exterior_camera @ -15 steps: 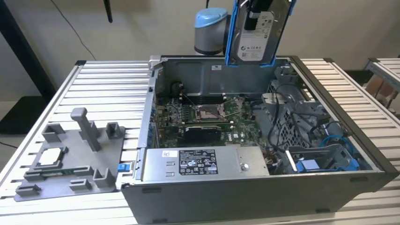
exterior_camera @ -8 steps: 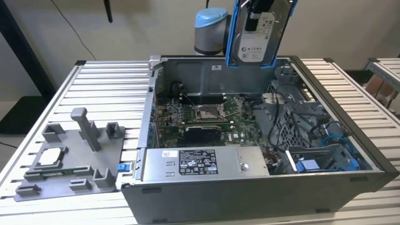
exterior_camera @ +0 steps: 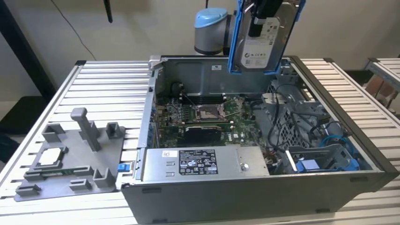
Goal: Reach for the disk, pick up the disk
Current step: 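Pick up the disk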
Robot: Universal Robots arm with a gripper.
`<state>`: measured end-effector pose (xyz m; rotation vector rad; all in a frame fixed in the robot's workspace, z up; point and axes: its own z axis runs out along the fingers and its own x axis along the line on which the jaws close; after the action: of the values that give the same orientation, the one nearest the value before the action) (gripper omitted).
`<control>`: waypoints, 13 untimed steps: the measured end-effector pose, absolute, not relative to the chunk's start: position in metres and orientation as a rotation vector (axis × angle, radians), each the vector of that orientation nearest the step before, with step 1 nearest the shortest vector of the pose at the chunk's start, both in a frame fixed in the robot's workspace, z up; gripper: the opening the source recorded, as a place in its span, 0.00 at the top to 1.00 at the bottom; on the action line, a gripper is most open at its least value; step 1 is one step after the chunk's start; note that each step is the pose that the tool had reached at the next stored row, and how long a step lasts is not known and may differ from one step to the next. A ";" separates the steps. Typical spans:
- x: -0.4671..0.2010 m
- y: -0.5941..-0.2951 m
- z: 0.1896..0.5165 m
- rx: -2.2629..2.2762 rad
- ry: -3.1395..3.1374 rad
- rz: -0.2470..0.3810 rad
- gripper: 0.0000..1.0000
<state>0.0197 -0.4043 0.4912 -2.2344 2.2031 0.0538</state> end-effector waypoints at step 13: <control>0.020 -0.451 0.491 -2.234 2.203 0.054 1.00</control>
<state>0.0196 -0.4511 0.4909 -2.2343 2.2032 0.0539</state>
